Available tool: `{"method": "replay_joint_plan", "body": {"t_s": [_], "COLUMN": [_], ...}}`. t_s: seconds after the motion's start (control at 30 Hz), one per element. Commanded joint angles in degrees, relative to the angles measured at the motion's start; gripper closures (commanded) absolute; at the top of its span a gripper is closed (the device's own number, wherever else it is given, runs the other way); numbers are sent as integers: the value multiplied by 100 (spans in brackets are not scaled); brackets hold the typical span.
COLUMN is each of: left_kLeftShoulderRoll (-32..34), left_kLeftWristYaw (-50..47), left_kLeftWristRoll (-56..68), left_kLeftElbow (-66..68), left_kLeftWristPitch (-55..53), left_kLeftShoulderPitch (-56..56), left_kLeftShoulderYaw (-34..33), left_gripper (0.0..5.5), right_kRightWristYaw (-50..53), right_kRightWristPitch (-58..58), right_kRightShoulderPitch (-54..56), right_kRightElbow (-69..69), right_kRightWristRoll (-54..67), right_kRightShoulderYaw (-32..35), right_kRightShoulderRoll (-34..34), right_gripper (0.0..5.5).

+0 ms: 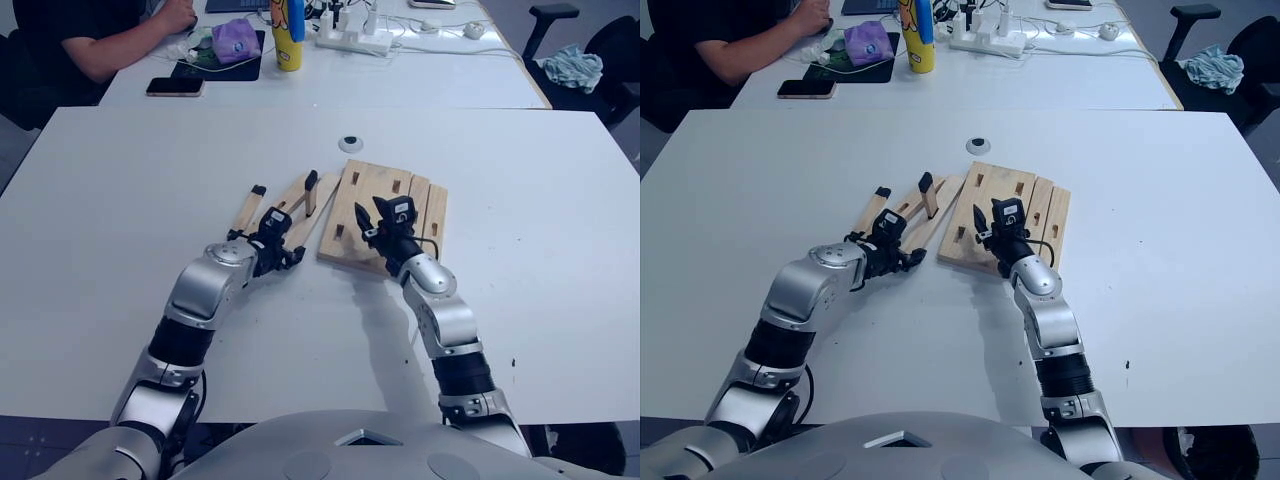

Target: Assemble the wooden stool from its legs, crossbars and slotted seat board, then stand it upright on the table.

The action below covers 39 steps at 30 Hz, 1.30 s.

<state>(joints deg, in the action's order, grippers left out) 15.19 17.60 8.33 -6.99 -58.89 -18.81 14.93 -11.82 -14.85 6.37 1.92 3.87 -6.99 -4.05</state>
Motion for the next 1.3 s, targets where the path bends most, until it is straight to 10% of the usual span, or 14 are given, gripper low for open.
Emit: {"method": "replay_joint_plan", "body": {"t_s": [0.03, 0.73, 1.3], "left_kLeftShoulderRoll": [-44, -56, 985], "left_kLeftWristYaw": [28, 94, 1837], "left_kLeftWristRoll": [-40, -169, 68], "left_kLeftElbow": [359, 33, -458], "left_kLeftWristPitch": [96, 1832, 4036], "left_kLeftShoulderPitch": [19, 290, 790], "left_kLeftShoulderYaw": [-17, -404, -602], "left_gripper": [184, 342, 342], "right_kRightWristYaw": [39, 69, 334], "right_kRightWristPitch": [-64, -231, -3654], "right_kRightShoulderPitch": [99, 653, 1682], "right_kRightElbow": [-34, -429, 23], "right_kRightWristRoll": [-18, 612, 6334], "right_kRightShoulderYaw": [20, 799, 2978], "right_kRightShoulderRoll": [31, 191, 623], "right_gripper": [354, 354, 166]}}
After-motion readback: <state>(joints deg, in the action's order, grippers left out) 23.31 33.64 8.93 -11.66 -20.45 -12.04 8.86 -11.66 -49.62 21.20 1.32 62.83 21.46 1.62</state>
